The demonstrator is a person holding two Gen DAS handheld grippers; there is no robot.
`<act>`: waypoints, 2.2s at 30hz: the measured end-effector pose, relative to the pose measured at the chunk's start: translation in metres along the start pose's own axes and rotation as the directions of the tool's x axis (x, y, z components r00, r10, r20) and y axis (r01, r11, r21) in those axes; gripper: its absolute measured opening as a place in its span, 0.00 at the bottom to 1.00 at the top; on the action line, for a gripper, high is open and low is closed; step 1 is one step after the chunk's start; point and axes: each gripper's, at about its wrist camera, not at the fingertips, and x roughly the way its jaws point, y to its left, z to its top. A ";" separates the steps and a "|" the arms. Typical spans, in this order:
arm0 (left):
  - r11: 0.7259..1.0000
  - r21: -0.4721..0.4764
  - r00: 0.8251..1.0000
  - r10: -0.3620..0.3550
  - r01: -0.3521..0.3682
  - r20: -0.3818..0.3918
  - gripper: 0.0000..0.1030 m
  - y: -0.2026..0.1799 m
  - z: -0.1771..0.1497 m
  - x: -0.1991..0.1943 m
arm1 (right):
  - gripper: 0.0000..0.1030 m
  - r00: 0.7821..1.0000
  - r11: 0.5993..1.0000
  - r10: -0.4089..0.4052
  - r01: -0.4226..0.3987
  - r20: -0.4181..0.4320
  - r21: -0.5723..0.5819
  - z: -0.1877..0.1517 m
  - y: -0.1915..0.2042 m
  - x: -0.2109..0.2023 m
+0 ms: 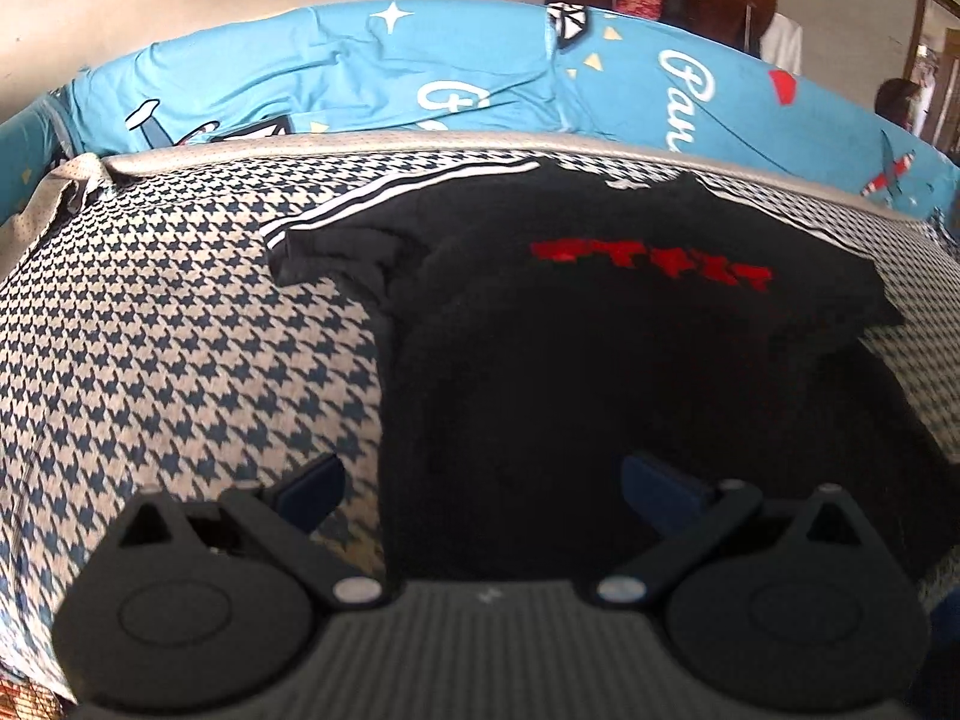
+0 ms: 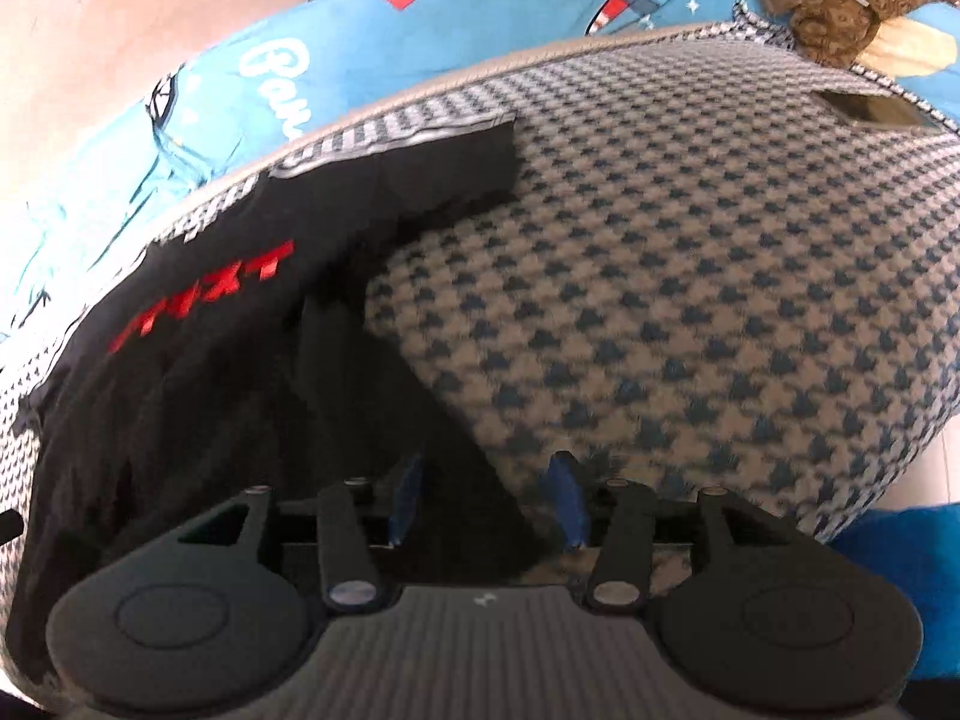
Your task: Fold clothes
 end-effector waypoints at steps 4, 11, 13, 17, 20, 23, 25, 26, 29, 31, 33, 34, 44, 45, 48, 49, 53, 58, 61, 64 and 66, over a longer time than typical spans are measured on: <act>1.000 0.019 1.000 0.001 -0.001 -0.003 1.00 -0.004 -0.011 -0.006 | 0.46 0.998 0.995 -0.051 0.052 0.024 -0.080 -0.009 0.017 0.003; 0.999 0.022 0.999 0.040 -0.040 -0.022 1.00 0.001 -0.019 -0.005 | 0.05 0.989 0.989 -0.099 0.110 0.107 -0.100 -0.020 0.027 -0.010; 0.999 0.019 0.998 0.050 -0.049 -0.027 1.00 0.003 -0.020 -0.005 | 0.05 0.977 0.989 -0.144 0.149 0.158 -0.018 -0.022 0.019 -0.022; 0.997 0.015 0.997 0.070 -0.069 -0.035 1.00 0.008 -0.021 -0.004 | 0.05 0.939 0.965 -0.261 0.251 0.225 0.070 -0.029 0.010 -0.042; 0.996 0.005 0.996 0.086 -0.086 -0.037 1.00 0.011 -0.022 -0.004 | 0.07 0.897 0.923 -0.386 0.378 0.214 0.078 -0.034 0.010 -0.041; 0.996 -0.010 0.996 0.088 -0.088 -0.031 1.00 0.016 -0.022 -0.007 | 0.21 0.887 0.921 -0.389 0.367 0.248 0.134 -0.032 0.007 -0.050; 0.996 -0.016 0.996 0.088 -0.088 -0.029 1.00 0.018 -0.023 -0.009 | 0.25 0.906 0.954 -0.301 0.291 0.299 0.077 -0.034 0.015 -0.058; 0.996 -0.018 0.996 0.088 -0.089 -0.028 1.00 0.019 -0.023 -0.009 | 0.25 0.912 0.966 -0.254 0.253 0.321 0.045 -0.035 0.019 -0.061; 0.995 -0.019 0.995 0.093 -0.093 -0.027 1.00 0.021 -0.025 -0.011 | 0.25 0.953 0.987 -0.090 0.124 0.289 -0.104 -0.043 0.042 -0.058; 0.995 -0.020 0.995 0.093 -0.094 -0.025 1.00 0.022 -0.026 -0.012 | 0.25 0.971 0.986 -0.003 0.043 0.238 -0.163 -0.050 0.056 -0.054; 0.995 -0.025 0.995 0.094 -0.095 -0.023 1.00 0.024 -0.026 -0.013 | 0.25 0.977 0.973 0.063 -0.015 0.203 -0.229 -0.056 0.071 -0.051; 0.995 -0.028 0.995 0.095 -0.096 -0.021 1.00 0.025 -0.026 -0.014 | 0.25 0.977 0.964 0.092 -0.040 0.190 -0.264 -0.059 0.080 -0.050; 0.991 -0.077 0.994 0.107 -0.107 -0.003 1.00 0.038 -0.026 -0.020 | 0.26 0.932 0.806 0.362 -0.291 0.039 -0.516 -0.100 0.152 -0.051; 0.991 -0.083 0.994 0.108 -0.107 0.000 1.00 0.039 -0.026 -0.021 | 0.26 0.926 0.787 0.377 -0.308 0.021 -0.535 -0.105 0.159 -0.051; 0.989 -0.100 0.994 0.112 -0.110 0.009 1.00 0.042 -0.025 -0.024 | 0.26 0.906 0.725 0.421 -0.360 -0.035 -0.588 -0.118 0.180 -0.050; 0.988 -0.106 0.994 0.113 -0.111 0.011 1.00 0.043 -0.025 -0.025 | 0.26 0.899 0.703 0.435 -0.376 -0.054 -0.604 -0.122 0.187 -0.049; 0.986 -0.124 0.994 0.111 -0.108 0.016 1.00 0.048 -0.025 -0.028 | 0.26 0.875 0.654 0.469 -0.436 -0.121 -0.618 -0.133 0.207 -0.044; 0.985 -0.144 0.994 0.104 -0.099 0.027 1.00 0.054 -0.025 -0.033 | 0.27 0.865 0.678 0.474 -0.479 -0.166 -0.558 -0.131 0.219 -0.030; 0.983 -0.154 0.994 0.104 -0.098 0.034 1.00 0.057 -0.024 -0.036 | 0.27 0.859 0.689 0.486 -0.491 -0.164 -0.533 -0.128 0.226 -0.024; 0.980 -0.169 0.993 0.110 -0.100 0.045 1.00 0.061 -0.024 -0.039 | 0.22 0.860 0.684 0.499 -0.468 -0.109 -0.560 -0.127 0.235 -0.028; 0.978 -0.178 0.991 0.119 -0.107 0.055 1.00 0.064 -0.023 -0.042 | 0.20 0.854 0.674 0.514 -0.464 -0.087 -0.575 -0.122 0.242 -0.027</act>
